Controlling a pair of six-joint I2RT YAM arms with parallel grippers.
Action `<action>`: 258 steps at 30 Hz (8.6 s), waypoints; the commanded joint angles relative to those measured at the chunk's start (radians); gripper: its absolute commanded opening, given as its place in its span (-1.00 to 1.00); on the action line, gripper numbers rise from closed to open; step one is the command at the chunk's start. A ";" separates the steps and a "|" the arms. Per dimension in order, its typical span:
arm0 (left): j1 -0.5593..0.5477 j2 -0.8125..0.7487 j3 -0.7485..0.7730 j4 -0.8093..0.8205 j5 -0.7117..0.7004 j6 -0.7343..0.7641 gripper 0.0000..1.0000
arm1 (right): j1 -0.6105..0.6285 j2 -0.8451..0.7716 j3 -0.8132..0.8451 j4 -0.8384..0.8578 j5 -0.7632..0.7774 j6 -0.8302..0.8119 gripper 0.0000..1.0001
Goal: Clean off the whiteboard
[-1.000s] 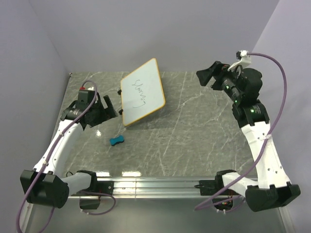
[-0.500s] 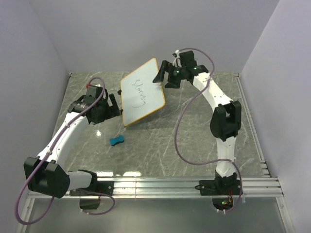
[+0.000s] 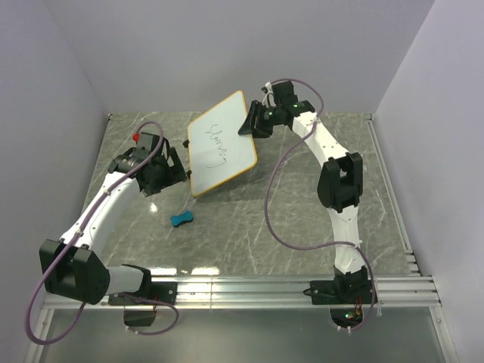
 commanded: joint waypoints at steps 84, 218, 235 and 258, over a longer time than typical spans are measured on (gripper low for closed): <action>-0.064 0.241 -0.014 -0.013 0.041 0.157 0.88 | -0.186 -0.451 -0.106 -0.146 0.002 -0.033 -1.00; -0.120 0.623 0.301 0.042 -0.040 0.275 0.53 | -0.215 -0.520 -0.425 -0.230 0.005 -0.173 -1.00; -0.151 0.720 0.304 0.084 -0.157 0.298 0.45 | -0.215 -0.563 -0.483 -0.233 0.008 -0.180 -1.00; -0.154 0.666 0.281 0.013 -0.016 0.182 -0.67 | -0.215 -0.590 -0.552 -0.212 0.019 -0.188 -1.00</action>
